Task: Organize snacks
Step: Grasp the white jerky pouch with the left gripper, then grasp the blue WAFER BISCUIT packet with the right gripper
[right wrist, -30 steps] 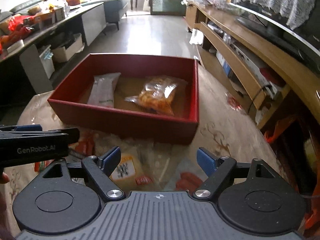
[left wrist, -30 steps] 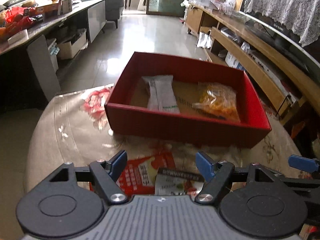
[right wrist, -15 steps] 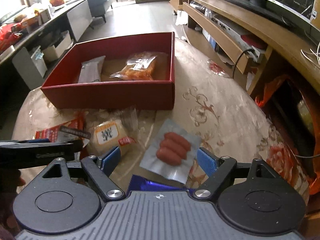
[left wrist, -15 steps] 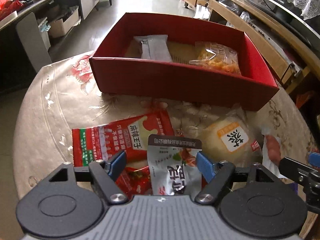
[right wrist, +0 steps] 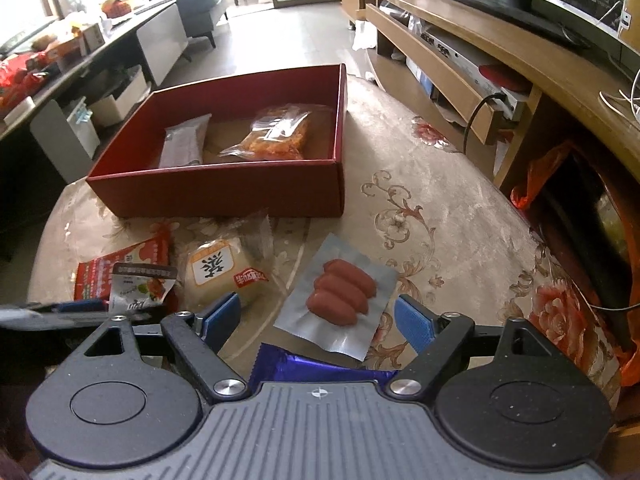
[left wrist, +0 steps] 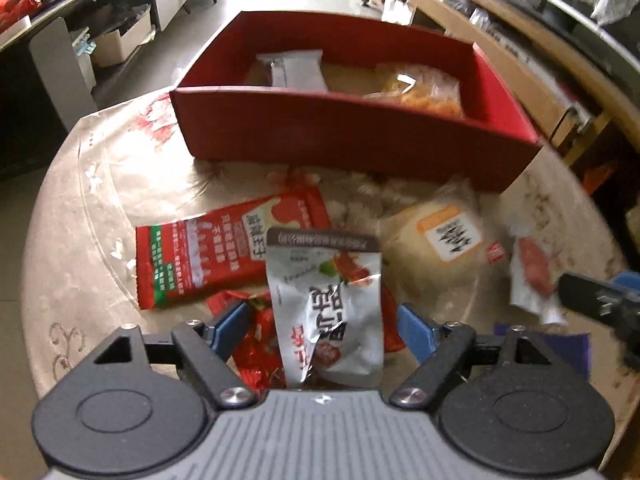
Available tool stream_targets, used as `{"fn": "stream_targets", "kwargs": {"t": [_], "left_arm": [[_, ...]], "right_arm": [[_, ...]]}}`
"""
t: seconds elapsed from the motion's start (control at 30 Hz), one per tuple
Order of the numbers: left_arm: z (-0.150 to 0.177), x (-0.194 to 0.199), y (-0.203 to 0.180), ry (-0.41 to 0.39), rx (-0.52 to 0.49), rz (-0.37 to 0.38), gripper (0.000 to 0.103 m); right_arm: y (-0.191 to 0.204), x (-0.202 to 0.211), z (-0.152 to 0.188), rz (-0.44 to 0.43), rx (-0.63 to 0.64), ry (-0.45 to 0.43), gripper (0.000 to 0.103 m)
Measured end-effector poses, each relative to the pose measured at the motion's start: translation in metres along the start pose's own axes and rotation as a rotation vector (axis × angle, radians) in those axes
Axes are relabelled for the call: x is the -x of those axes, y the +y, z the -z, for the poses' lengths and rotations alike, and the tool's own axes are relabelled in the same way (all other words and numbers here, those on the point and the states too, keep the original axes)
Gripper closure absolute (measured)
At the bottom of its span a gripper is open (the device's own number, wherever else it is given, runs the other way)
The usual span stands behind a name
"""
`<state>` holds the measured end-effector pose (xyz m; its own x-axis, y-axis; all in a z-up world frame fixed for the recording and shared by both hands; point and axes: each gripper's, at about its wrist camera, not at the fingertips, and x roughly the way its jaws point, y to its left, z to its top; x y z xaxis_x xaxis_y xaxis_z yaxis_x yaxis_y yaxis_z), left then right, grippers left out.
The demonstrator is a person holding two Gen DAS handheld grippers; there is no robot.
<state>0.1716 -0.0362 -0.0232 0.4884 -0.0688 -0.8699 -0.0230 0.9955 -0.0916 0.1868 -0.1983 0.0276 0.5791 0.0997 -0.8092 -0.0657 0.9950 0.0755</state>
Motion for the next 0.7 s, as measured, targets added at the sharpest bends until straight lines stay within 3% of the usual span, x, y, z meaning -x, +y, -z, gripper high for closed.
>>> {"fn": "stream_targets", "kwargs": {"t": [0.13, 0.2, 0.23, 0.7], "left_arm": [[-0.001, -0.001, 0.003, -0.008, 0.028, -0.009, 0.025], [-0.001, 0.001, 0.004, -0.011, 0.021, -0.028, 0.042], [-0.001, 0.001, 0.004, -0.010, 0.014, -0.032, 0.044], [0.017, 0.024, 0.027, -0.007, 0.051, 0.027, 0.048]], "right_arm": [[-0.004, 0.001, 0.001, 0.004, -0.006, 0.006, 0.014], [-0.006, 0.001, 0.001, 0.007, -0.014, 0.006, 0.014], [-0.007, 0.001, 0.001, 0.005, -0.016, 0.005, 0.014], [-0.008, 0.008, 0.023, 0.010, -0.021, 0.037, 0.014]]}}
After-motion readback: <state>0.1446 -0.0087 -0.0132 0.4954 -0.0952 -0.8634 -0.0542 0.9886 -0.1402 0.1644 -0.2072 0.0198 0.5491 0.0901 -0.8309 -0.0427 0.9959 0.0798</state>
